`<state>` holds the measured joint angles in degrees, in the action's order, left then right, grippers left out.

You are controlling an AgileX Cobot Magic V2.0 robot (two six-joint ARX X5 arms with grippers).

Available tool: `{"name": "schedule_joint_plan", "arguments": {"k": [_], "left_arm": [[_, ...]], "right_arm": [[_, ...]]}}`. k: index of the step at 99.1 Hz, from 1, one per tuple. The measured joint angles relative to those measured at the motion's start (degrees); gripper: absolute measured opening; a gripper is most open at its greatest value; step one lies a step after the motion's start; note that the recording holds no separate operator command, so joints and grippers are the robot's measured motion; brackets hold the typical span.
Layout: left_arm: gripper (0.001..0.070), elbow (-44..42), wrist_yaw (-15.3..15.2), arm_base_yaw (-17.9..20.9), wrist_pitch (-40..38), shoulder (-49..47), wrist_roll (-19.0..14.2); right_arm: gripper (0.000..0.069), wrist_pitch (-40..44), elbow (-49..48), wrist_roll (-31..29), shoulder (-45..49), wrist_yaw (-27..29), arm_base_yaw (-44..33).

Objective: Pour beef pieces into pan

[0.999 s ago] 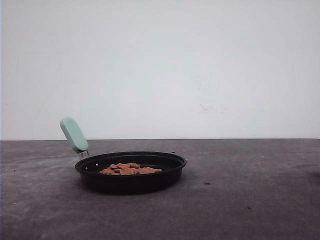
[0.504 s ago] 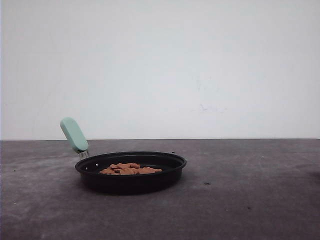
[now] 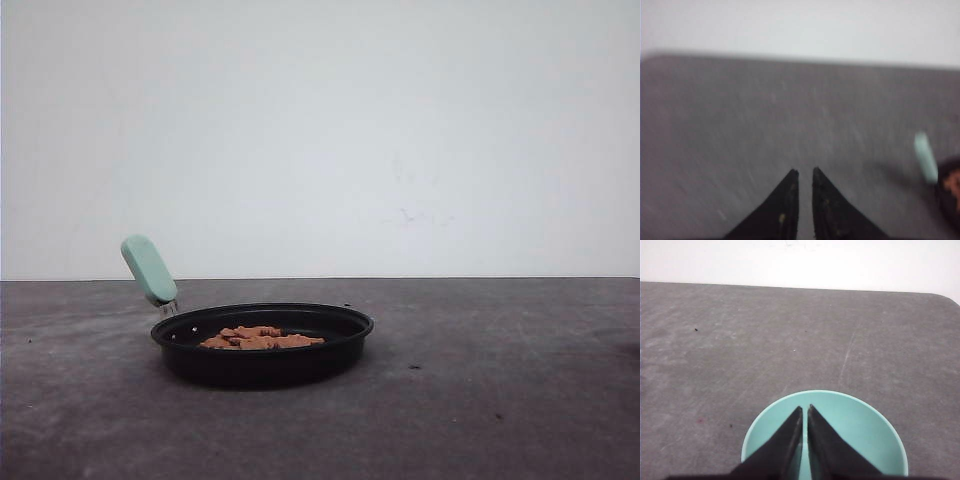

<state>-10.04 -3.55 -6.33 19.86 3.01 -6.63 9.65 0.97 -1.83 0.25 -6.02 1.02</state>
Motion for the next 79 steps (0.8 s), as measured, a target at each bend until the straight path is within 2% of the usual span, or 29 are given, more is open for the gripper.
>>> {"name": "schedule_joint_plan", "arguments": {"k": [10,20,36,79], "left_arm": [[0.0023,5.4,3.8,0.0,-2.0,-2.6,-2.1],[0.0023,6.2,3.0,0.1,-3.6,-2.8,-2.1],[0.0023,6.3,0.9,0.1,-3.8,-2.7,1.2],[0.0023,6.3,0.9,0.1,-3.8,-2.7,1.7]], "right_arm": [[0.0015,0.0,0.0,0.0,0.0,0.0,0.0],[0.0015,-0.1,0.0,0.0,0.0,0.0,0.0],[0.0015,0.0,0.0,0.0,0.0,0.0,0.0],[0.0015,0.0,0.0,0.0,0.0,0.0,0.0]]}}
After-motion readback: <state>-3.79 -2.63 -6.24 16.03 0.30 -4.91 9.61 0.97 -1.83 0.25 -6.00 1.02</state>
